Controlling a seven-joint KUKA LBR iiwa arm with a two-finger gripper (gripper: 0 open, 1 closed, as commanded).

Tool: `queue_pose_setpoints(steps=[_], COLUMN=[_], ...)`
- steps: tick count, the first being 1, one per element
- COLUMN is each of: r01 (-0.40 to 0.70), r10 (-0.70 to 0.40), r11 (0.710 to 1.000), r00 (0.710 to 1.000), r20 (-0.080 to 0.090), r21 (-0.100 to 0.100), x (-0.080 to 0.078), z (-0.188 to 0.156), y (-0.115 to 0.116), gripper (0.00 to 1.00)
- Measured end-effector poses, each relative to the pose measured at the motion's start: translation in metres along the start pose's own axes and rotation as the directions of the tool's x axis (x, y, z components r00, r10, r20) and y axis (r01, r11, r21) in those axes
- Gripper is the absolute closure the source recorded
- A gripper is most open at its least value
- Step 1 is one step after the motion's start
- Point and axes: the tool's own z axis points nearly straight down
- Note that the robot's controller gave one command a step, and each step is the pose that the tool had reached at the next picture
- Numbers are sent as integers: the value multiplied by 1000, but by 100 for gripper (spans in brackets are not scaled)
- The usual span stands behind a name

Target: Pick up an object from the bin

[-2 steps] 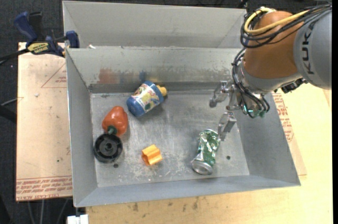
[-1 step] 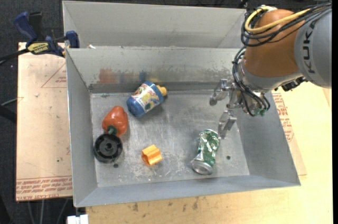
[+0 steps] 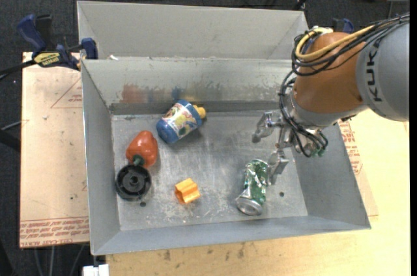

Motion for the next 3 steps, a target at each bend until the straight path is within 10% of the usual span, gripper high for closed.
queue_pose_setpoints(steps=[1, 2, 3], r01=[385, 531, 710], r10=[-385, -531, -710], r11=[923, 847, 704], r00=[923, 847, 704], r20=[-9, -6, -2], r21=[-7, -7, -5], x=[24, 42, 37], z=[26, 2, 47], y=[21, 16, 30], gripper=[0, 0, 0])
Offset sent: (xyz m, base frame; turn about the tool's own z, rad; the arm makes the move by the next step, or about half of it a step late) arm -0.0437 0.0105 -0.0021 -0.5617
